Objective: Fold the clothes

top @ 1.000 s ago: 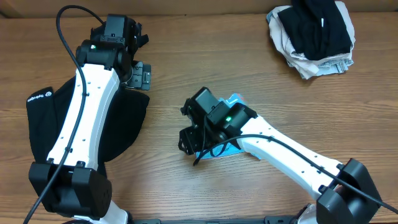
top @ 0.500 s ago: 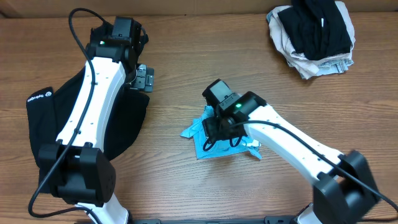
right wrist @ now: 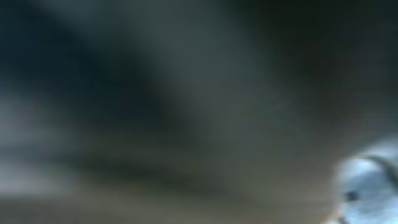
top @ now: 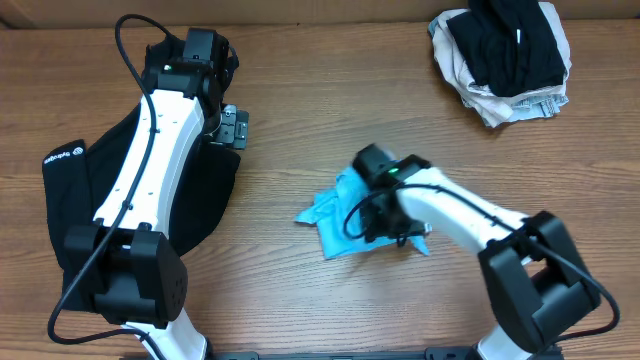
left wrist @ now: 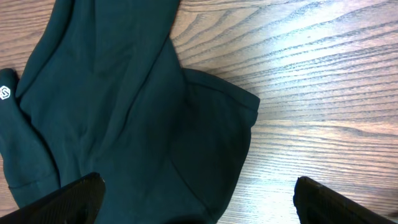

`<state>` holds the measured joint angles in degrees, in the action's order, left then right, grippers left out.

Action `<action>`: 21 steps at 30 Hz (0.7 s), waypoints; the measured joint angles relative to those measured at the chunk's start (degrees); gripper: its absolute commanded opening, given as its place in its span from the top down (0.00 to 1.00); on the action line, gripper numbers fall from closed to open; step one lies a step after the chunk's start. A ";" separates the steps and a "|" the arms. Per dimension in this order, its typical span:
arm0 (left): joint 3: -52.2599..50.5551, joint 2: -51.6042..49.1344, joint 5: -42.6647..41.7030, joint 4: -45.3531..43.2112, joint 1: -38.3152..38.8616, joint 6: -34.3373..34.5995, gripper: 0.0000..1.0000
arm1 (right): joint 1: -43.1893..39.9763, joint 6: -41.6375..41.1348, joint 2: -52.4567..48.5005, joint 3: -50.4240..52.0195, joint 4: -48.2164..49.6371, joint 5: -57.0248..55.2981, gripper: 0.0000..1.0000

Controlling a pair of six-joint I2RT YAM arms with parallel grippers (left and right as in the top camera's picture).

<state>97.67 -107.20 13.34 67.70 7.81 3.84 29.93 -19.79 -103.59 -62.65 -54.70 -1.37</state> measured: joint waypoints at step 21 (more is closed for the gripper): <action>0.00 -0.02 -0.02 -0.85 0.00 0.00 0.00 | -10.54 10.84 3.10 -15.78 0.46 4.68 0.20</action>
<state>97.67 -107.22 13.32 66.85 7.81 3.84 19.40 -8.95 -100.49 -78.43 -54.24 3.31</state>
